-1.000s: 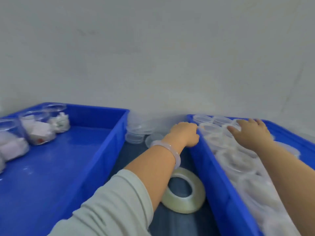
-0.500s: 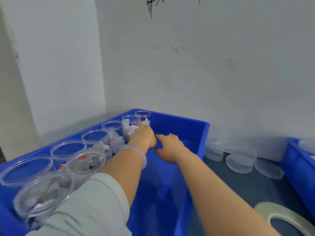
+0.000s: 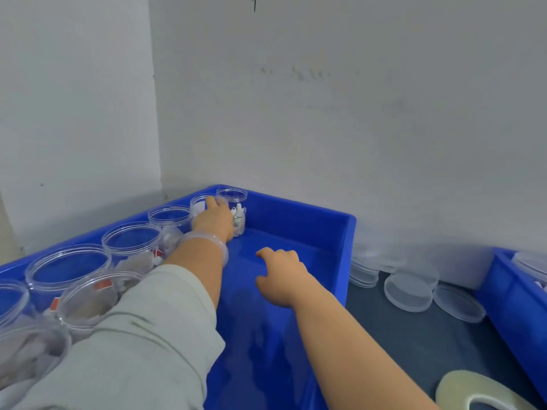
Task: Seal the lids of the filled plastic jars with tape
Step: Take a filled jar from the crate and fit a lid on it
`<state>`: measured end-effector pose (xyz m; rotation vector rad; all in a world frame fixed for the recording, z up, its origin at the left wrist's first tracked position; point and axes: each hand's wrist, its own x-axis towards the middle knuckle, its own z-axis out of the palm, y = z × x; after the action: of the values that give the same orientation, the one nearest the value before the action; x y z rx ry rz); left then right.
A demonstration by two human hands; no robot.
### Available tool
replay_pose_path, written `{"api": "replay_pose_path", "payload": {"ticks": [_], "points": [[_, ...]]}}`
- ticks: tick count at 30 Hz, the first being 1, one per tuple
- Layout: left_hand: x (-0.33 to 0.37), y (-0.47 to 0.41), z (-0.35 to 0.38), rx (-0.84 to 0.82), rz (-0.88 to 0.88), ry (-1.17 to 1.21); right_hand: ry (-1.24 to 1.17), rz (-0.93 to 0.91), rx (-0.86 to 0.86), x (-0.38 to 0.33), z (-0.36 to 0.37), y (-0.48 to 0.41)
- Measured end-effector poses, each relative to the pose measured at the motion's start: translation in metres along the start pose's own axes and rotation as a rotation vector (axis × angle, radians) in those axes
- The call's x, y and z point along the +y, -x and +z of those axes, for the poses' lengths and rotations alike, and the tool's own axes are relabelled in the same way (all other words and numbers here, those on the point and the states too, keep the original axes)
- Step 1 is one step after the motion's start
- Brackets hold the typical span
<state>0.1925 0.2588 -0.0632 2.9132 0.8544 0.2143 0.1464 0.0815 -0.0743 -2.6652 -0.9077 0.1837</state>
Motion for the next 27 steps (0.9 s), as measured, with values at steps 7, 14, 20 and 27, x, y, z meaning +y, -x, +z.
{"api": "replay_pose_path", "payload": {"ticks": [7,14,20,27], "points": [[0.021,0.021,-0.029,-0.100,0.007,-0.009,-0.120,0.070,0.188,0.002,-0.006,0.002],[0.125,0.115,-0.124,0.384,0.663,0.124,-0.763,0.156,0.877,0.011,-0.046,0.041],[0.219,0.189,-0.079,0.490,0.595,0.373,-0.676,0.444,1.059,0.099,-0.061,0.110],[0.218,0.227,0.062,0.226,0.192,1.274,-0.803,0.344,0.599,0.165,0.017,0.153]]}}
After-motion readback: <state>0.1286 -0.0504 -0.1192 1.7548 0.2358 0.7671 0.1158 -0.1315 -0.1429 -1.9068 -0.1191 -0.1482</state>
